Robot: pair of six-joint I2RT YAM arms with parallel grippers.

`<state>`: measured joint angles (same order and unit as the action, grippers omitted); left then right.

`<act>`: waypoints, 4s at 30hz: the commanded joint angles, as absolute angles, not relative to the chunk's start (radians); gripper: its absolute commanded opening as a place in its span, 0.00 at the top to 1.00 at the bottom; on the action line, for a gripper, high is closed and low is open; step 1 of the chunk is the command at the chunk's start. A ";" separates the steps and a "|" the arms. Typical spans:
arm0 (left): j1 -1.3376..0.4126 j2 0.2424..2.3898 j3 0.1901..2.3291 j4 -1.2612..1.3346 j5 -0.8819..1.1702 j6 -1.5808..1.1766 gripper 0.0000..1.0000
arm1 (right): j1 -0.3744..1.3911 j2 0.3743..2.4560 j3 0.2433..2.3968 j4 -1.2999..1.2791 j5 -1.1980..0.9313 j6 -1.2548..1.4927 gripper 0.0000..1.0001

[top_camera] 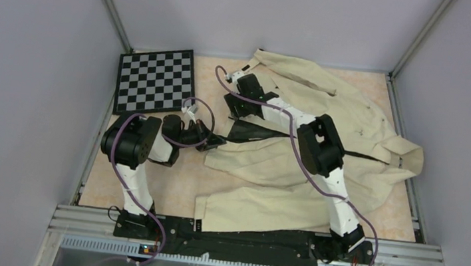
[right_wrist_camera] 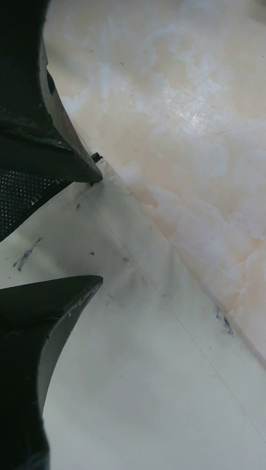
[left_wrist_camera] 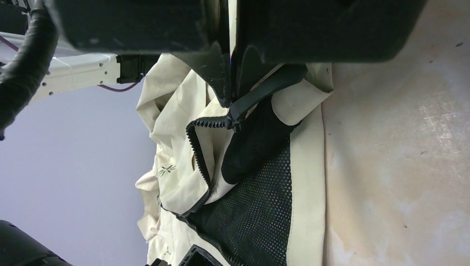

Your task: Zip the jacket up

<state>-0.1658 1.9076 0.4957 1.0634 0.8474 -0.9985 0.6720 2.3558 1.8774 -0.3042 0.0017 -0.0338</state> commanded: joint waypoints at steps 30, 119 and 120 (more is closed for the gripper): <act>-0.175 1.899 0.546 1.052 0.867 -0.963 1.00 | 0.630 2.296 1.924 -0.271 -0.220 -0.053 0.71; -0.224 1.967 0.551 1.693 0.994 -0.539 1.00 | 0.513 1.863 1.184 0.151 -0.895 -0.143 1.00; -0.224 1.954 0.553 1.663 0.990 -0.516 1.00 | 0.513 1.867 1.186 0.147 -0.892 -0.143 1.00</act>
<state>-0.2226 2.0182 0.5480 1.5097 1.0229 -0.6132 0.5121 1.8420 1.1320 0.1913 -0.8463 -0.0792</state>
